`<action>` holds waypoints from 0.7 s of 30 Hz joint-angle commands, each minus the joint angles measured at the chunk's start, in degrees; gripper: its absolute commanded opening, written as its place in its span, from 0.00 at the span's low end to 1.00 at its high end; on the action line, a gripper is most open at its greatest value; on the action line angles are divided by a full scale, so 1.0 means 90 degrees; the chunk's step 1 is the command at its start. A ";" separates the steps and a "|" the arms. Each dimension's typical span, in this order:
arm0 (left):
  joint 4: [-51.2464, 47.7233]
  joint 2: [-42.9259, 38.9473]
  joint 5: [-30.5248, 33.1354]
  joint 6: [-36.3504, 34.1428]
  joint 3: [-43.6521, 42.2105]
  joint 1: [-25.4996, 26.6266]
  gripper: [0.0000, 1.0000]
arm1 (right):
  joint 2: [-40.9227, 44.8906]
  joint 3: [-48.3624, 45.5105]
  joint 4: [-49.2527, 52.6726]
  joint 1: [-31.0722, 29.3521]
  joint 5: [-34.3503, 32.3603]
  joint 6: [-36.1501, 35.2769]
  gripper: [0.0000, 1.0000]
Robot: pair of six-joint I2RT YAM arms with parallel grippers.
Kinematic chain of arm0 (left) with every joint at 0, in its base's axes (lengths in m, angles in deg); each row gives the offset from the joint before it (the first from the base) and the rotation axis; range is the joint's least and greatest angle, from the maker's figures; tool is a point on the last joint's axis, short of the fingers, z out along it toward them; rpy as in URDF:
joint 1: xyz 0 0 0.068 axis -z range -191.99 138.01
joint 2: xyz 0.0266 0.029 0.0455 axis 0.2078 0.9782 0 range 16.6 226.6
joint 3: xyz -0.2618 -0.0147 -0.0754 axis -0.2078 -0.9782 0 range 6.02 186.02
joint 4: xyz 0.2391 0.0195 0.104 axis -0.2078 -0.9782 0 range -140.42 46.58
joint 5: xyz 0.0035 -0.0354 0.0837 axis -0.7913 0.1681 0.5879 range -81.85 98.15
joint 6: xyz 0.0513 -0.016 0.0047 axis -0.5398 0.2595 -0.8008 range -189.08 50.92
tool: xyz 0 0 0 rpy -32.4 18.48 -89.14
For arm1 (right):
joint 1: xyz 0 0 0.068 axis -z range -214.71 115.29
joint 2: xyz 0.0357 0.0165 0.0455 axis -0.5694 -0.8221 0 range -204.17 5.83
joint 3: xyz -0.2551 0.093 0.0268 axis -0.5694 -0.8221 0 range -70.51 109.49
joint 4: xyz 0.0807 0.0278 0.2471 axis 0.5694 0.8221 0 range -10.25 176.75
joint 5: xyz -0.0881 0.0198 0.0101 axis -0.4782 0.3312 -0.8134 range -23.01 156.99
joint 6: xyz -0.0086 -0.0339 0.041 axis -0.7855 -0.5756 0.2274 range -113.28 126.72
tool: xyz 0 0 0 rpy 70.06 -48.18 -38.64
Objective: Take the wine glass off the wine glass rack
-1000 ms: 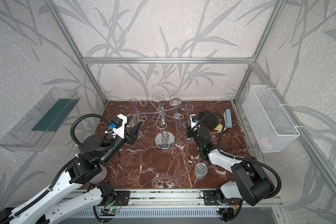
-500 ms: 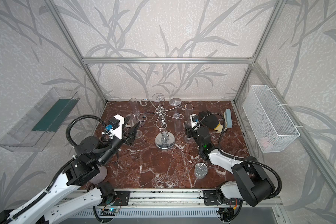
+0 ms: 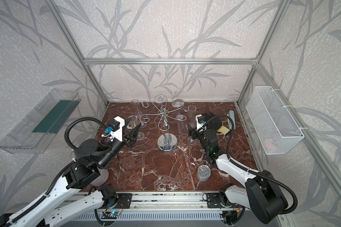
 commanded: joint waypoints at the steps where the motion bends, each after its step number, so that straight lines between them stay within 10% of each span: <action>1: 0.0034 -0.0082 0.0050 0.0021 0.0011 -0.0005 0.55 | 0.0407 -0.0091 0.0305 0.0034 0.0009 -0.0095 0.82; 21: 0.0093 -0.0127 0.0152 -0.0145 -0.0037 -0.0005 0.55 | 0.1833 0.1872 0.4205 0.0433 0.0535 0.0559 0.84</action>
